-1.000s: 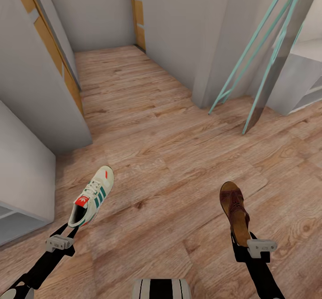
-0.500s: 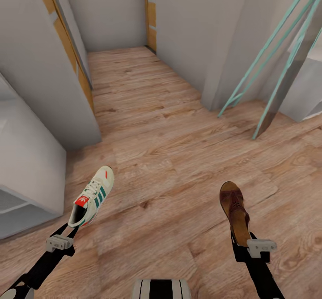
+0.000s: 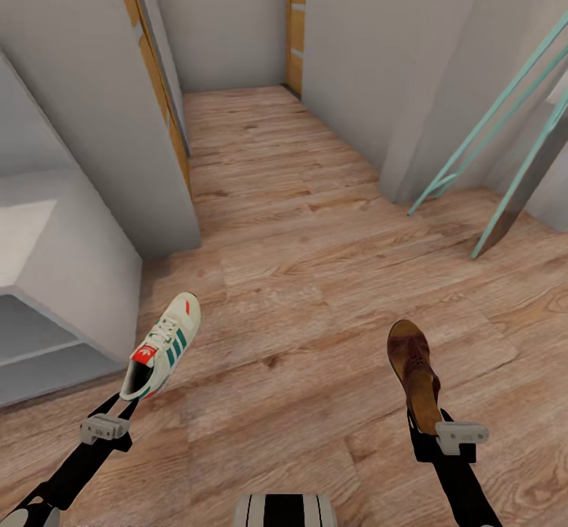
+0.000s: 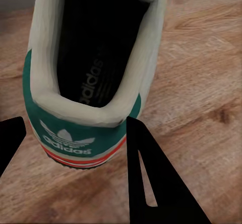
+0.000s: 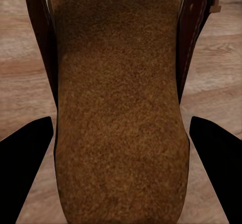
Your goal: Pick up the two gym shoes and the two sandals from the corridor floor and place them onto the hallstand (shoe rack) in the corridor, making sure they are on the rack and not on the floor. Arrange them so the two gym shoes are next to each other and the two sandals are next to each other.
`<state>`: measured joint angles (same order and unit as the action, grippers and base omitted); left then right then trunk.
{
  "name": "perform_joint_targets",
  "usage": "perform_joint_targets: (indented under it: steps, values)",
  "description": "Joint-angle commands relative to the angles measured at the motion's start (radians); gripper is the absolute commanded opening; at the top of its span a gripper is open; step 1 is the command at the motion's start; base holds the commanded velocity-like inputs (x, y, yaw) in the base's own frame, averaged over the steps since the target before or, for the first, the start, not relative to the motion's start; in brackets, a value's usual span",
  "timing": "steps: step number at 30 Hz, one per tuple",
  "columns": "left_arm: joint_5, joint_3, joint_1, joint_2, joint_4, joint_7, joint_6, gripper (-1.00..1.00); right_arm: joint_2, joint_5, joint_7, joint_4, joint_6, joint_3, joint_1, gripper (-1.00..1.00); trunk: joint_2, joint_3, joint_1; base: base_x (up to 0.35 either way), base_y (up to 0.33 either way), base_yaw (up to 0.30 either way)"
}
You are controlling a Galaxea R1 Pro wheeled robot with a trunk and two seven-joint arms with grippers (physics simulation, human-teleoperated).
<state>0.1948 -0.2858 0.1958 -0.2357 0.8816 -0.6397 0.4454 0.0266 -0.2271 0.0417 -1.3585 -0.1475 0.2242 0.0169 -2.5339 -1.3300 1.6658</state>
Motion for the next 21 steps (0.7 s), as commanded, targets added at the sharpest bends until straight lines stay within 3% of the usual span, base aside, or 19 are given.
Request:
perform_joint_targets:
  steps: [1,14,21]
  values:
    - [0.009,-0.001,0.001,0.000,-0.001,-0.009,-0.002,-1.00,0.001,-0.008,0.004,-0.001,-0.003,0.003,0.000,-1.00,0.000,0.000,0.000,0.000,0.000,0.030]
    - [0.009,0.000,0.001,0.001,-0.002,-0.009,-0.002,-1.00,0.001,-0.008,0.005,-0.001,-0.003,0.003,0.000,-1.00,0.000,0.000,0.000,-0.109,-0.133,0.008]
    - [0.009,-0.001,0.001,0.000,-0.002,-0.009,-0.002,-1.00,0.001,-0.008,0.005,-0.001,-0.003,0.003,0.000,-1.00,0.000,0.000,0.000,-0.034,-0.041,0.000]
